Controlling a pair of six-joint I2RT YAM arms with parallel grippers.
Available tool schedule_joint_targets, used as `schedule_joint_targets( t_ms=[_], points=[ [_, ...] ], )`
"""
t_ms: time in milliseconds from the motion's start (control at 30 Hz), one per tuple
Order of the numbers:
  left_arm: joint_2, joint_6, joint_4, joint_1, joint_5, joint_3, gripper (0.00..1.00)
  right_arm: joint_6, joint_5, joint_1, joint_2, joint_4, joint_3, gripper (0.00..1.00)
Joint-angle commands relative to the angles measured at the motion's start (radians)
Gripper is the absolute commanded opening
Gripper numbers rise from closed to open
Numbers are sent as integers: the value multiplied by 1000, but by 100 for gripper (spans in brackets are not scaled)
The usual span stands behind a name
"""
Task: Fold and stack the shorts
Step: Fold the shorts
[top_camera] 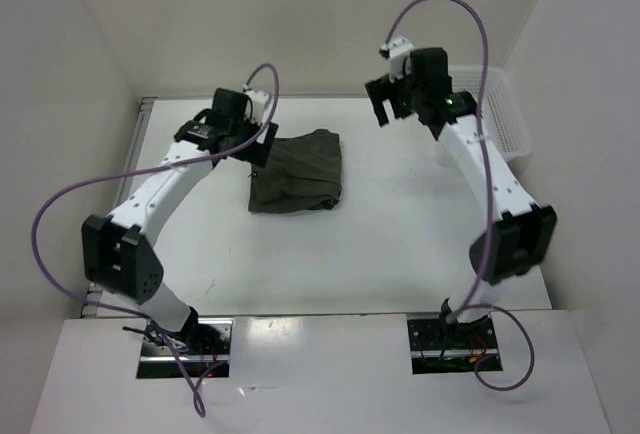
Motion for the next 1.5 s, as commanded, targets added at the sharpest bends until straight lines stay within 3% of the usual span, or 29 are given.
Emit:
schedule_joint_targets(
  t_ms=[0,100,267,500,1467],
  points=[
    [-153,2,48,30,-61,111,100,25,54,0,-182,-236,-207,99],
    [-247,2,38,144,-52,95,100,106,134,12,-357,-302,-376,99],
    [-438,2,47,306,-78,-156,100,134,202,-46,-607,-351,-537,99],
    [-615,2,36,466,61,-364,100,166,174,-112,-743,-351,-622,99],
    [-690,2,8,548,155,-427,100,166,153,-121,-810,-304,-669,99]
  ],
)
